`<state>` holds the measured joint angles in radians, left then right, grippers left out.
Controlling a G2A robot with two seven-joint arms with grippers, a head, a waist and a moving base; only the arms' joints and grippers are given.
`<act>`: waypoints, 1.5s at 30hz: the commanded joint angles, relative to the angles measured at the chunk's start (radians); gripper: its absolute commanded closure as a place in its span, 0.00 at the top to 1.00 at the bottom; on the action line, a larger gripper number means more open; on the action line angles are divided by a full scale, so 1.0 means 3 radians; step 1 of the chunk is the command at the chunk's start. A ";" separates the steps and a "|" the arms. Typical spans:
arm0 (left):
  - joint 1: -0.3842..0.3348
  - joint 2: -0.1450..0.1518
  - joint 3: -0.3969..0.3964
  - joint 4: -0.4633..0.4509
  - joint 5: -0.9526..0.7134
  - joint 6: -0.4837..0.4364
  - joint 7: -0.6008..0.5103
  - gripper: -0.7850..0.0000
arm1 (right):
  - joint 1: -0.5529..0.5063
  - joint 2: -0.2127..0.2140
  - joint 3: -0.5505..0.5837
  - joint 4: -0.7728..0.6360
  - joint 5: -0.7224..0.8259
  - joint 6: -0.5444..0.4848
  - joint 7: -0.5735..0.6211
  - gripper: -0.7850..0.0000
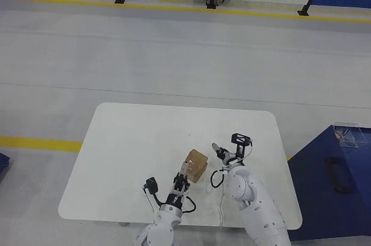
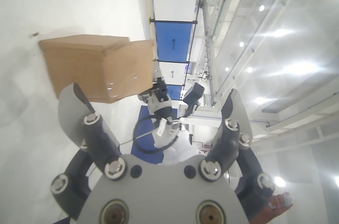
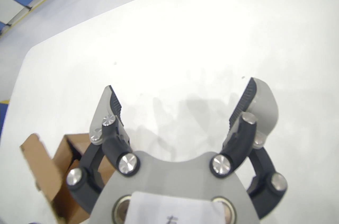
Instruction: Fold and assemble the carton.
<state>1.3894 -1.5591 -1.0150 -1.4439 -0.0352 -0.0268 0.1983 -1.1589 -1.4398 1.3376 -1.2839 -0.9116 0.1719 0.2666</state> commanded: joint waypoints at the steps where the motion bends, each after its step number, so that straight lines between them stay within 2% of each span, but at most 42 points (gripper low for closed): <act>1: -0.0134 -0.0008 0.0028 0.0057 0.0151 0.0524 0.0028 1.00 | -0.0067 0.0015 0.0075 -0.0130 0.0121 -0.0160 0.0011 1.00; 4: -0.0228 -0.0016 0.0022 0.0141 0.0143 0.0700 -0.0059 1.00 | -0.0103 0.0038 0.0077 -0.0239 0.0076 -0.0355 0.0141 1.00; 7: -0.0342 -0.0030 0.0038 0.0295 0.0171 0.0816 -0.0091 1.00 | -0.0114 0.0049 0.0082 -0.0275 0.0034 -0.0398 0.0156 1.00; 16: -0.0443 -0.0081 0.0080 0.0498 0.0016 0.0637 -0.0120 0.99 | 0.0113 0.0039 -0.0153 0.0068 -0.0200 -0.0488 0.0280 1.00; 22: -0.0473 -0.0095 0.0071 0.0521 0.0022 0.0618 -0.0111 0.85 | 0.0218 0.0027 -0.0251 0.0259 -0.0214 -0.0565 0.0304 1.00; 30: -0.0461 -0.0107 0.0040 0.0530 0.0006 0.0606 -0.0101 0.79 | 0.0259 0.0012 -0.0347 0.0373 -0.0217 -0.0576 0.0249 1.00; 36: -0.0470 -0.0115 0.0031 0.0571 0.0027 0.0621 -0.0105 0.62 | 0.0248 0.0017 -0.0350 0.0358 -0.0248 -0.0519 0.0250 1.00; 38: -0.0472 -0.0119 0.0031 0.0573 0.0040 0.0616 -0.0092 0.53 | 0.0255 0.0014 -0.0361 0.0362 -0.0243 -0.0500 0.0257 1.00; 45: -0.0470 -0.0130 0.0016 0.0584 0.0039 0.0597 -0.0094 0.58 | 0.0244 0.0013 -0.0381 0.0347 -0.0249 -0.0469 0.0239 1.00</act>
<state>1.2483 -1.5976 -1.0096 -1.2693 -0.0252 0.1524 0.1698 -1.0854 -1.4364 1.2209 -1.1781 -0.9869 0.0296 0.3383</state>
